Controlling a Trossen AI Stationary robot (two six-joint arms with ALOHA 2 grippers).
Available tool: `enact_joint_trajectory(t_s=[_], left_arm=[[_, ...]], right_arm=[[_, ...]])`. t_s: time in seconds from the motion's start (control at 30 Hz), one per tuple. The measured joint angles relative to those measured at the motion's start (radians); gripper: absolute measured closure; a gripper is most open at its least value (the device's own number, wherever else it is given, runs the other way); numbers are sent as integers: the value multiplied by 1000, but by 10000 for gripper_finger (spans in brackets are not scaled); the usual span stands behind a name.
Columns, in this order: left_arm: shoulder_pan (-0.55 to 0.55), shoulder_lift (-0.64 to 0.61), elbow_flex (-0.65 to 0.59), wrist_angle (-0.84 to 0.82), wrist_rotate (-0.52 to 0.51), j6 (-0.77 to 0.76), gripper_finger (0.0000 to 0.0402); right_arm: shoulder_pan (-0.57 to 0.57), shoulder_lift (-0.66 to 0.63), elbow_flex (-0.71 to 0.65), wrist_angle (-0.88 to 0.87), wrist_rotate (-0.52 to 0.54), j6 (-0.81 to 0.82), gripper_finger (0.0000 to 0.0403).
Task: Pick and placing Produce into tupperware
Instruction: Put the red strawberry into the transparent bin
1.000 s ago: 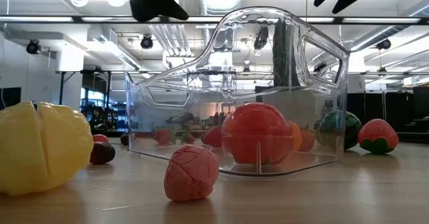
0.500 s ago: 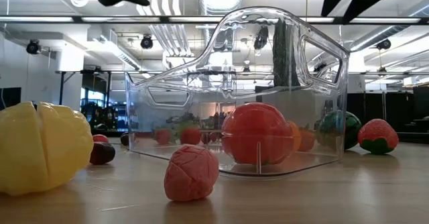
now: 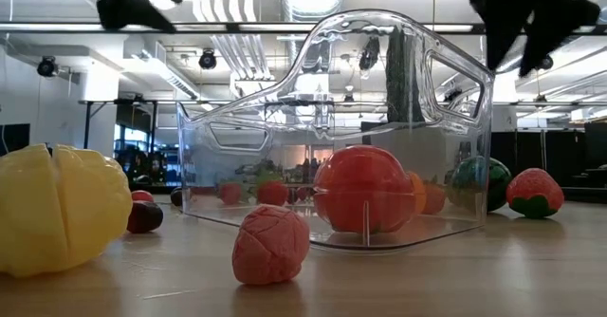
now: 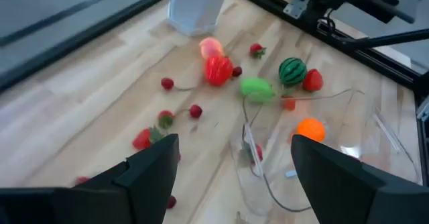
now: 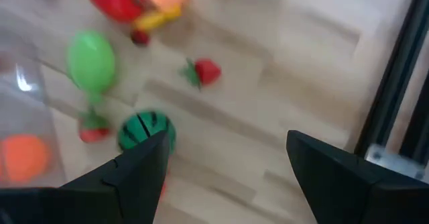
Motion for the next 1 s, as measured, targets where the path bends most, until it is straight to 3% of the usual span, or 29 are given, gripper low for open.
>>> enact_joint_trajectory(t_s=[0.2,0.43,0.7,1.0], left_arm=[[0,-91,-204,150,30,-63,128],[0,-191,-360,232,36,-164,128],[0,-251,-454,245,31,-171,128],[0,-252,-449,262,33,-170,128]], right_arm=[[0,-9,-136,173,-141,0,110],[0,-9,-234,232,-202,46,110],[0,-10,-300,393,-250,70,110],[2,-4,-306,426,-253,42,110]])
